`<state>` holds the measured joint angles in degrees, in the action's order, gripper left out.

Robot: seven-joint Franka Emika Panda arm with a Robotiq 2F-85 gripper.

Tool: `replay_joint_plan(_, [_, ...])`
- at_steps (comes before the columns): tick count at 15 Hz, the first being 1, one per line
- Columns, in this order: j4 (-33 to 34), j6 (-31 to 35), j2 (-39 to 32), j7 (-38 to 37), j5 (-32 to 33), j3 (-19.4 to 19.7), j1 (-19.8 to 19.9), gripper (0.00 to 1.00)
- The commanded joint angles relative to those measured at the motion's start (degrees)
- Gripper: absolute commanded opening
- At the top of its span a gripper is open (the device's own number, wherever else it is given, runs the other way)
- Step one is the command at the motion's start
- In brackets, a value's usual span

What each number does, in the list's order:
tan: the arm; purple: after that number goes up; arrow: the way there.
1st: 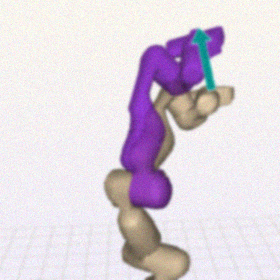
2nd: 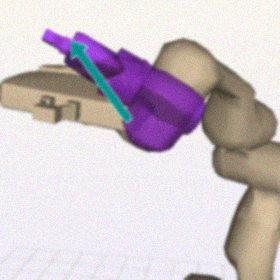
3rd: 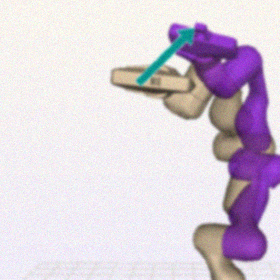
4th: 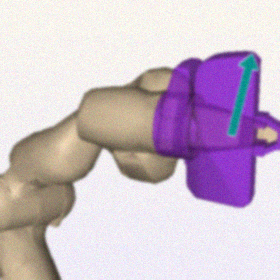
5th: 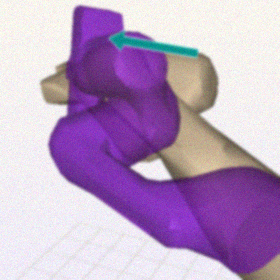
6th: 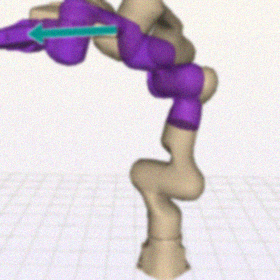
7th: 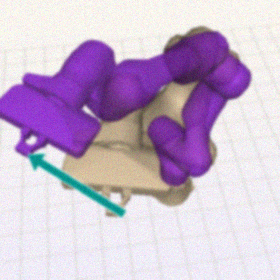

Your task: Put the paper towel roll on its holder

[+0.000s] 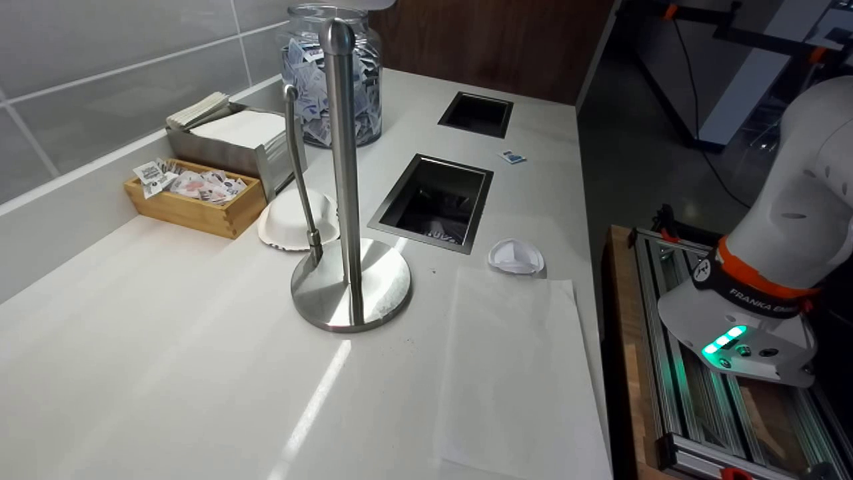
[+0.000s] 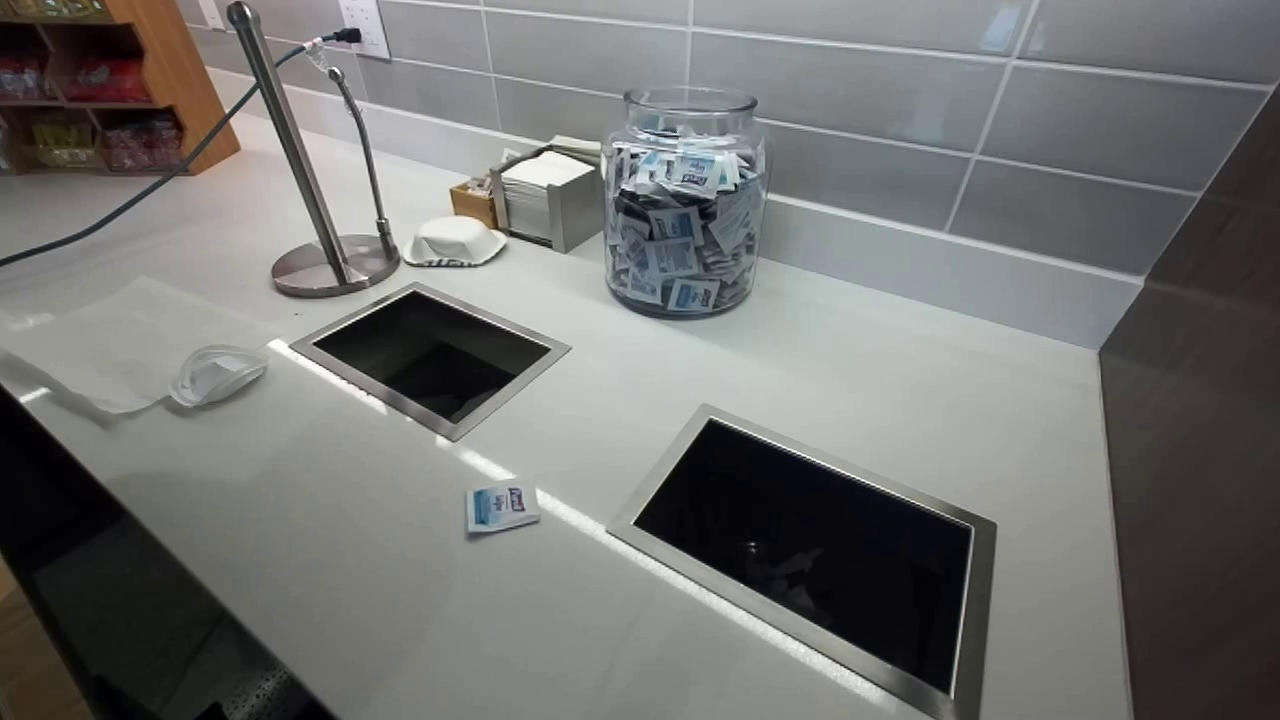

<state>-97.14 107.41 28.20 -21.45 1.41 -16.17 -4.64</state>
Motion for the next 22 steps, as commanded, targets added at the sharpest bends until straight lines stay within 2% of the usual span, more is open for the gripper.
replay_joint_plan(1, [0.3,-1.5,0.4,-0.8,-1.2,1.3,0.2,0.07])
replay_joint_plan(13, [-1.5,-0.9,-1.5,0.5,-7.9,5.4,-0.3,0.07])
replay_joint_plan(22, [-3.9,-0.9,-2.0,1.0,-9.2,7.2,0.2,0.07])
